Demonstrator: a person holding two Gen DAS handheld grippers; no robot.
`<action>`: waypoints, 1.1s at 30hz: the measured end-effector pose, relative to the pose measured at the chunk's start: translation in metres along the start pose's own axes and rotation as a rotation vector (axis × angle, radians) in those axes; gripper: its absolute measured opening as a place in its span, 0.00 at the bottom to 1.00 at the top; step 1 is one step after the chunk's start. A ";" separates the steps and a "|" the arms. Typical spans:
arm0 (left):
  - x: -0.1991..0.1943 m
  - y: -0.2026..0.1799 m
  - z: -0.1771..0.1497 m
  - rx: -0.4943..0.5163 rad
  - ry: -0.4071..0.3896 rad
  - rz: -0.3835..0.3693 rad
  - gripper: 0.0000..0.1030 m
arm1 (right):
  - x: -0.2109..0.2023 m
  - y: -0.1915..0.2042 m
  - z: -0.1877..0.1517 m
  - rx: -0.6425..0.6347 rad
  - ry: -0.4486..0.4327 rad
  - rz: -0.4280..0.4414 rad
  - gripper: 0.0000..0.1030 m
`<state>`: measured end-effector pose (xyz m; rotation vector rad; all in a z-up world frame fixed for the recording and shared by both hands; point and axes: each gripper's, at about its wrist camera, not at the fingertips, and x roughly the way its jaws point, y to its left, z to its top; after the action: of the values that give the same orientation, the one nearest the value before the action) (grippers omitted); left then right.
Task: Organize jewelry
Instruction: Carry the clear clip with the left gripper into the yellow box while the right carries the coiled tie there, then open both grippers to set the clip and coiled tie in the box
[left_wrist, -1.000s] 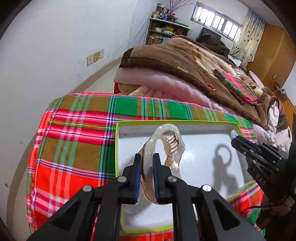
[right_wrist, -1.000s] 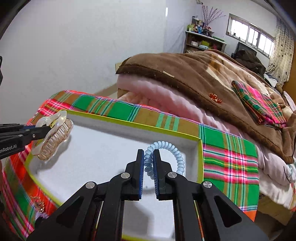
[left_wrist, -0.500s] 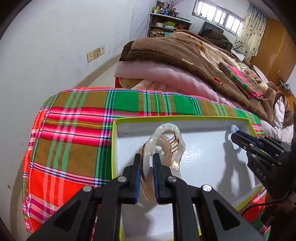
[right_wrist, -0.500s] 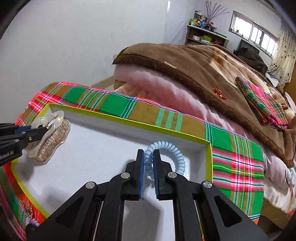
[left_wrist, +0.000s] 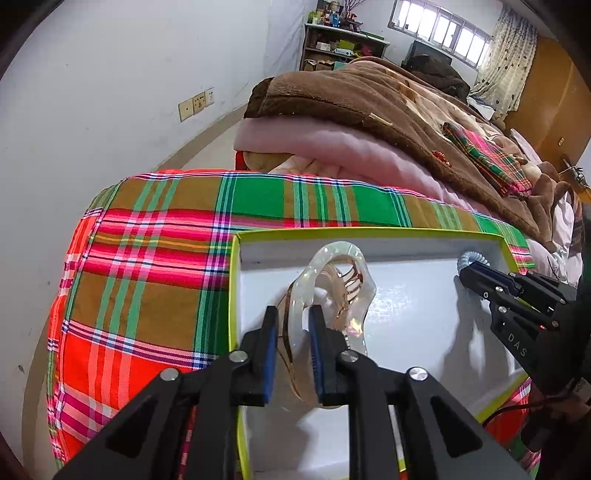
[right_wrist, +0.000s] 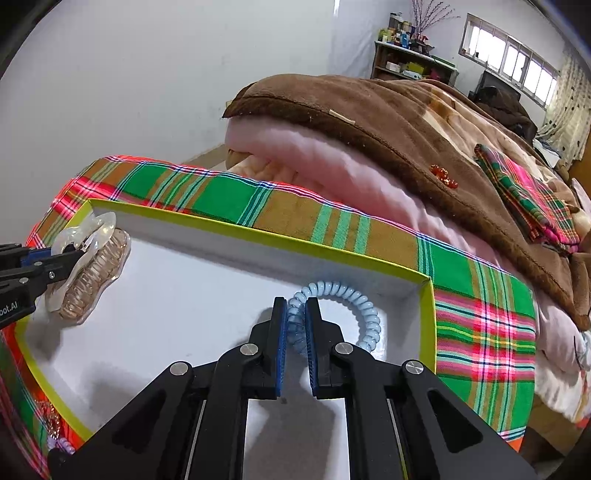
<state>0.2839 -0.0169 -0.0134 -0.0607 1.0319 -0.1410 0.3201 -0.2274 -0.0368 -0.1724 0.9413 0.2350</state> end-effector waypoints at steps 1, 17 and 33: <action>0.001 0.000 0.000 -0.001 0.001 0.001 0.23 | 0.000 0.000 0.000 -0.003 0.000 -0.002 0.10; -0.017 -0.002 0.000 -0.007 -0.035 -0.001 0.41 | -0.018 -0.001 0.001 0.028 -0.052 0.014 0.28; -0.078 -0.012 -0.034 0.000 -0.137 -0.028 0.54 | -0.105 0.008 -0.027 0.072 -0.207 0.058 0.29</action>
<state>0.2141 -0.0164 0.0371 -0.0843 0.8945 -0.1601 0.2375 -0.2391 0.0328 -0.0528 0.7480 0.2664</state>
